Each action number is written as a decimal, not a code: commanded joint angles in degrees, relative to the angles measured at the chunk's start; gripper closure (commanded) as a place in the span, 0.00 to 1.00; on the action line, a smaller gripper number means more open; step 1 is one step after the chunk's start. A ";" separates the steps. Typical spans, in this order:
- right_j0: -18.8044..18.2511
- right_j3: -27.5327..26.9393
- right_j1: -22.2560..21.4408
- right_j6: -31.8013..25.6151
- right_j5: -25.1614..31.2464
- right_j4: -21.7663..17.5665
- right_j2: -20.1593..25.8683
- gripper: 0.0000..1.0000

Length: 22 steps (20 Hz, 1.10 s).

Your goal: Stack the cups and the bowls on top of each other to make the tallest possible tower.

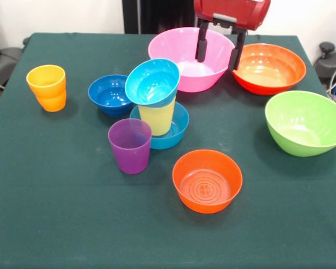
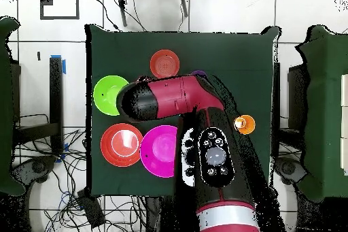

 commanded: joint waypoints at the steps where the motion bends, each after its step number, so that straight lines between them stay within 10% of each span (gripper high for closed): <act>1: -2.78 -1.83 5.29 -7.60 -1.96 -6.16 1.07 0.00; 11: -15.64 2.82 7.11 -16.59 -5.41 -9.19 6.26 0.00; 22: -17.32 4.08 9.32 -11.93 -10.63 -15.83 7.71 0.00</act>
